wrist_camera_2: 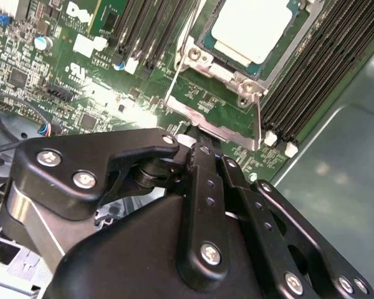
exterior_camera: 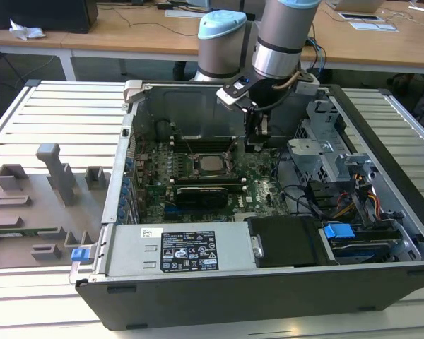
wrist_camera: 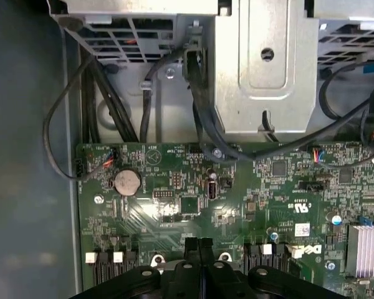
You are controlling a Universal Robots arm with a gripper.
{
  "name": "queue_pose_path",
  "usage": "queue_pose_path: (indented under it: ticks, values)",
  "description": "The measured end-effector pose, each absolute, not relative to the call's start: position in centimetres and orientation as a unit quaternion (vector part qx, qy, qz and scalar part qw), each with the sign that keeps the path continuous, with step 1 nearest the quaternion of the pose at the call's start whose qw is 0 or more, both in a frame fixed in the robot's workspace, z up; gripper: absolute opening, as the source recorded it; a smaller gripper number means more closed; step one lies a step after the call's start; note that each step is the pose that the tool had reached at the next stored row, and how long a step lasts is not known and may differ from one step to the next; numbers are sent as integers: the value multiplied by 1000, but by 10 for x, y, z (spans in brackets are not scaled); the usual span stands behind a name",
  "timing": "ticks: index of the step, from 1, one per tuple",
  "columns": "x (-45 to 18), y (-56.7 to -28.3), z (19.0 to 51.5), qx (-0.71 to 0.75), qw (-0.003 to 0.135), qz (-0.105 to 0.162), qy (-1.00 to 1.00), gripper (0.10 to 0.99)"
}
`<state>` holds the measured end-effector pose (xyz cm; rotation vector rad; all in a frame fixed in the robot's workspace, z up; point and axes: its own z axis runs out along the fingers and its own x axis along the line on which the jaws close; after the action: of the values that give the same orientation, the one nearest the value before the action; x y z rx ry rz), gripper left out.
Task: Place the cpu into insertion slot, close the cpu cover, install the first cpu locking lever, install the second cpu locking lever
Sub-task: 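Close the cpu cover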
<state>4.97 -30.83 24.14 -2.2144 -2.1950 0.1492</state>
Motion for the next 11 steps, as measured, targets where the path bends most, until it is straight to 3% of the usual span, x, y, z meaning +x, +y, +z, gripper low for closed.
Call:
queue_pose_path:
  ticks: [11]
  values:
    - [38,-308,241,-709,10,48,-703,106]
